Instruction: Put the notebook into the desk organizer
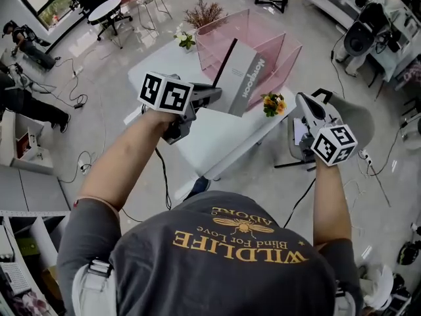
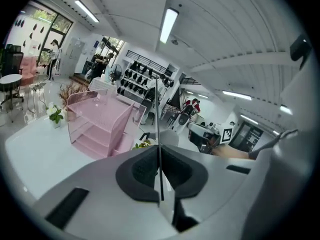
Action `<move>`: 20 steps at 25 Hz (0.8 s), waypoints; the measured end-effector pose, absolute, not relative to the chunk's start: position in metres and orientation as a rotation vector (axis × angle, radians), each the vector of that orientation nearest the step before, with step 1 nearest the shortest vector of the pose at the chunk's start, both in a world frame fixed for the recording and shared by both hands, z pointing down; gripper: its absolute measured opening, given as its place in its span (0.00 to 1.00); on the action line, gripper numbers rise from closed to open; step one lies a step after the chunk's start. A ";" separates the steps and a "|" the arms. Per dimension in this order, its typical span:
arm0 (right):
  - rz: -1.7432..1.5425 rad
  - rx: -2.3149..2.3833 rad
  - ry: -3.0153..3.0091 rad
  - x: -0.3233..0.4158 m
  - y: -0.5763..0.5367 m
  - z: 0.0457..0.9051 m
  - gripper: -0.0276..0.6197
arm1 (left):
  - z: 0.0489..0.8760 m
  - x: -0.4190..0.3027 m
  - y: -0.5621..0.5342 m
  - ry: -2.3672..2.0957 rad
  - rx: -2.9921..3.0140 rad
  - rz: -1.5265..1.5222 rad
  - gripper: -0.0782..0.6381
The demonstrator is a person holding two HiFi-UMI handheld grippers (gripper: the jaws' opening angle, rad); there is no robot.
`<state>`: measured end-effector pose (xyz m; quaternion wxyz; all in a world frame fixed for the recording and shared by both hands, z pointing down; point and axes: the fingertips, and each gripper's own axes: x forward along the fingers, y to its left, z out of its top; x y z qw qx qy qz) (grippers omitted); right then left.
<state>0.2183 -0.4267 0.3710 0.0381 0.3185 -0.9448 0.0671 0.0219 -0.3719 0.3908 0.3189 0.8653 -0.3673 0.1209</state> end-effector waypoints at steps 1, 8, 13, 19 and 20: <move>0.197 0.986 -2.894 0.213 -0.433 0.368 0.04 | 0.384 0.019 -0.381 -0.951 2.292 0.320 0.12; 0.140 1.093 -2.837 0.171 -0.473 0.349 0.04 | 0.344 -0.016 -0.460 -0.835 2.418 0.366 0.12; 0.128 1.198 -2.792 0.145 -0.502 0.336 0.04 | 0.332 -0.042 -0.521 -0.740 2.454 0.424 0.12; 0.127 1.271 -2.725 0.123 -0.523 0.338 0.04 | 0.348 -0.060 -0.587 -0.638 2.435 0.531 0.12; 0.125 1.283 -2.714 0.121 -0.525 0.338 0.04 | 0.352 -0.062 -0.596 -0.622 2.430 0.548 0.12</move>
